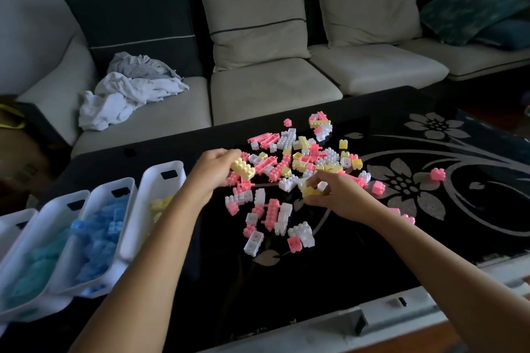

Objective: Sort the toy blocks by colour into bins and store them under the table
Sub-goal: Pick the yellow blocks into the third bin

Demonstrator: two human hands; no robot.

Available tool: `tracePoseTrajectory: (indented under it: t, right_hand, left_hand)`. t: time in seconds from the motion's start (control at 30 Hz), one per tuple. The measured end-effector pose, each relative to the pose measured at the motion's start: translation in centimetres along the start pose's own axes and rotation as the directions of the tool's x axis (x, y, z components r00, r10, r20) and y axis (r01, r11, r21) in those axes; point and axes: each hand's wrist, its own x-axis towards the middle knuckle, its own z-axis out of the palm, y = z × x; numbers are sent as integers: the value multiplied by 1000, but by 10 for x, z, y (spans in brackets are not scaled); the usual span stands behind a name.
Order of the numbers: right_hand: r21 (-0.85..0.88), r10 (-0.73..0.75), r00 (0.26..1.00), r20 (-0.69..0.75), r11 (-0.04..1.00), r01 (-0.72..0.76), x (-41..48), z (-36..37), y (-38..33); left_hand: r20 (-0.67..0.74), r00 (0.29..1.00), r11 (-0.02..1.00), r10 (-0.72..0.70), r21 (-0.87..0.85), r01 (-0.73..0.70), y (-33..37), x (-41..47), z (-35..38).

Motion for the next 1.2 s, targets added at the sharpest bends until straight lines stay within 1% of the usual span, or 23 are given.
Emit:
tracePoseTrajectory:
  t: [0.03,0.07,0.1,0.13,0.17,0.23,0.27,0.33,0.4,0.5,0.57,0.63,0.7,0.77,0.83,0.93,1.03,1.13,1.2]
  right_hand:
    - [73,12,1000,1,997,-12,1,1,-5]
    - [142,23,1000,9,990,-24,2,2,-10]
    - [201,20,999,25,979,-25,4,4,-18]
    - [245,8,999,41,969,-18,5,7,-26]
    - [277,-17,998,53,961,2,7,10,-37]
    - [299,-70,994,85,953,42,11,19,-67]
    - [297,-96,990,106,953,60,15,24,-84]
    - [303,-139,979,147,949,90,25,37,-119]
    - [331,-170,969,177,938,104,38,55,-151]
    - [341,-182,962,205,934,104,53,85,-189]
    - [349,-173,959,224,933,87,60,103,-204]
    - [346,-161,962,222,935,77,67,117,-212]
    - [337,-139,965,222,940,58,72,127,-217]
    - [298,-115,960,254,954,35,76,130,-219]
    - [289,-137,953,269,956,55,79,127,-218]
    - [269,-173,955,240,957,106,77,107,-208]
    - [218,-151,965,213,970,103,69,75,-182]
    - [117,-131,977,167,987,112,60,39,-139]
    - [12,-97,991,96,995,96,58,15,-105]
  left_hand:
    - [-25,1000,998,-8,-55,7,-4,-6,-14]
    - [-51,999,998,-4,-64,1,-8,-11,-25]
    - [-92,996,1000,7,-25,-9,-14,-19,-39]
    - [-139,990,998,35,65,-26,-19,-24,-50]
    - [-184,980,980,71,197,-34,-23,-30,-62]
    - [-220,968,886,122,463,-6,-34,-41,-82]
    - [-227,967,840,117,542,26,-40,-45,-89]
    - [-251,964,798,88,597,83,-51,-49,-98]
    - [-267,962,804,57,584,115,-61,-49,-102]
    - [-212,977,803,18,585,113,-69,-51,-99]
    - [-211,977,773,-11,618,142,-74,-53,-98]
    - [-240,971,733,-9,658,170,-77,-54,-98]
    - [-280,960,759,0,625,182,-77,-56,-101]
    - [-324,946,794,29,583,175,-72,-61,-104]
    - [-358,931,814,67,560,156,-66,-65,-105]
    - [-362,918,864,163,502,45,-55,-67,-101]
    - [-315,908,889,275,443,-115,-43,-58,-85]
    - [-209,918,901,337,355,-250,-27,-47,-58]
    - [-97,930,887,355,350,-302,-17,-39,-36]
